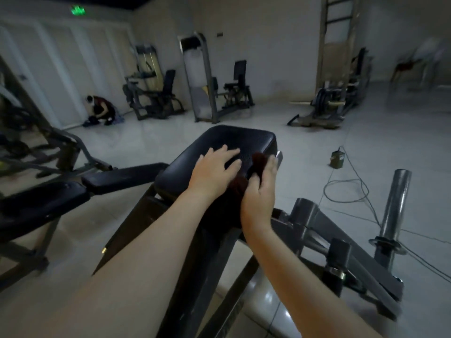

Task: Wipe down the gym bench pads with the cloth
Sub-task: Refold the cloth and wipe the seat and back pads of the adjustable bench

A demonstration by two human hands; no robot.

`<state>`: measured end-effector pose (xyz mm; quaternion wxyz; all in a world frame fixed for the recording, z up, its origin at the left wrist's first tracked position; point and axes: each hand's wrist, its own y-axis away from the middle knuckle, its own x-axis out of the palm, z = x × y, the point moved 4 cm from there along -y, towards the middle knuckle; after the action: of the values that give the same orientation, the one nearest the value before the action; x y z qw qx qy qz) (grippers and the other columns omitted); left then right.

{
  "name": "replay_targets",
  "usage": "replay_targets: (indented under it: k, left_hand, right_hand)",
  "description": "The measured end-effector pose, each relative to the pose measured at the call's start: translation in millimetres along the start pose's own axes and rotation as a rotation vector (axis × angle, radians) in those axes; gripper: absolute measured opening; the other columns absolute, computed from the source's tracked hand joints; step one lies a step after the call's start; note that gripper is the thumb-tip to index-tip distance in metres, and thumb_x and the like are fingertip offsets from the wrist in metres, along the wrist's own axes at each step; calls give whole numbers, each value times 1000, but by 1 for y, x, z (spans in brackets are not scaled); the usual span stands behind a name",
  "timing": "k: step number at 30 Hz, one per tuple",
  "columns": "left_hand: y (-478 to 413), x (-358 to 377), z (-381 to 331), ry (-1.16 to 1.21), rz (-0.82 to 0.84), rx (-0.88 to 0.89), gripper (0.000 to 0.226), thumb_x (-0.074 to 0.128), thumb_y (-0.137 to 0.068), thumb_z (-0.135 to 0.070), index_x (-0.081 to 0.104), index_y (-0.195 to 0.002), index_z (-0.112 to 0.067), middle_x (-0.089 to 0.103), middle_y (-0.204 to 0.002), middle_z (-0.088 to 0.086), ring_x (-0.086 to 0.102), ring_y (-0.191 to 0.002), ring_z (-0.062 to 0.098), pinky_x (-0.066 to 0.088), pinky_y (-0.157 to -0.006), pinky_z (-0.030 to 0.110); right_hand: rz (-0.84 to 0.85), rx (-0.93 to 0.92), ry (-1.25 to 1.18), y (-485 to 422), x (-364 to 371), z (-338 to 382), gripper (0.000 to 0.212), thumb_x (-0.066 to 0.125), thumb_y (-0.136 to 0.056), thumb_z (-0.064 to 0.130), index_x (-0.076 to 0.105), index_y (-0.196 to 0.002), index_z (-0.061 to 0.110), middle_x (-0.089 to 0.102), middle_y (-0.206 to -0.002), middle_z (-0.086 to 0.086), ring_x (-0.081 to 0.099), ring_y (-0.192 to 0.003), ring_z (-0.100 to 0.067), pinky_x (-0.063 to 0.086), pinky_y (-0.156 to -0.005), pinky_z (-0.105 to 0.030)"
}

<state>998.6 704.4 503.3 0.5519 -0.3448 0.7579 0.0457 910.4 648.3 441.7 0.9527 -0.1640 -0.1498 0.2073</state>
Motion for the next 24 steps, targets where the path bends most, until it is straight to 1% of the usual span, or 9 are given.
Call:
replay_targets:
  k: [3,5,8,11,13,15,17,22,24]
  left_hand:
    - [6,-12,6,19,218,44,45,43,-105,-31,36,-149,-37,17,-163,-5,9,-152,20,8,-121,38]
    - [17,-13,10,-21,282,108,47,39,-107,-27,30,-152,-37,13,-164,-7,6,-152,14,5,-122,37]
    - [30,-4,13,-96,252,172,47,29,-109,-26,19,-154,-36,5,-165,-6,0,-152,13,-4,-120,34]
    - [30,-1,15,-109,185,209,47,29,-108,-26,20,-153,-37,7,-165,-7,2,-152,11,-4,-119,29]
    - [27,-1,17,-119,168,233,47,30,-108,-27,20,-153,-38,8,-165,-8,2,-152,10,-4,-119,29]
    - [24,3,20,-161,163,248,47,29,-107,-36,17,-153,-40,6,-165,-8,1,-152,10,-4,-120,33]
    - [22,6,23,-222,156,245,54,24,-100,-57,11,-151,-45,3,-165,-12,-1,-151,8,-7,-121,38]
    - [20,6,24,-215,144,223,72,10,-83,-72,10,-151,-49,2,-164,-16,-3,-150,3,-6,-122,40]
    - [21,6,24,-206,142,215,66,13,-87,-68,10,-151,-50,2,-164,-16,-3,-150,2,-5,-123,40]
  right_hand:
    - [44,-17,-16,18,2,-4,56,33,-104,11,12,-155,24,6,-162,10,2,-148,-2,8,-123,-35]
    - [66,-37,-22,26,2,-6,57,33,-104,11,11,-155,24,5,-162,11,2,-148,-1,8,-124,-35]
    - [78,-62,-21,39,3,-4,57,33,-104,9,10,-155,23,3,-162,12,-2,-147,2,5,-123,-33]
    - [78,-65,-12,54,8,-3,57,33,-104,9,9,-155,23,1,-161,15,-4,-145,6,2,-123,-29]
    - [49,-68,-8,55,11,-4,56,32,-104,10,9,-154,22,1,-161,14,-4,-146,5,3,-123,-29]
    - [-4,-63,-6,40,12,-3,55,33,-104,10,12,-154,20,4,-162,9,-2,-148,-1,5,-123,-34]
    - [-62,-50,5,15,11,-2,54,34,-103,9,16,-154,17,5,-163,4,1,-149,-8,6,-123,-35]
    - [-157,1,58,-54,2,-1,50,32,-103,7,23,-153,10,11,-163,-5,4,-150,-15,-1,-113,-17]
    - [-182,30,48,-74,-1,-3,50,32,-103,7,24,-152,8,14,-162,-5,7,-150,-15,0,-112,-15]
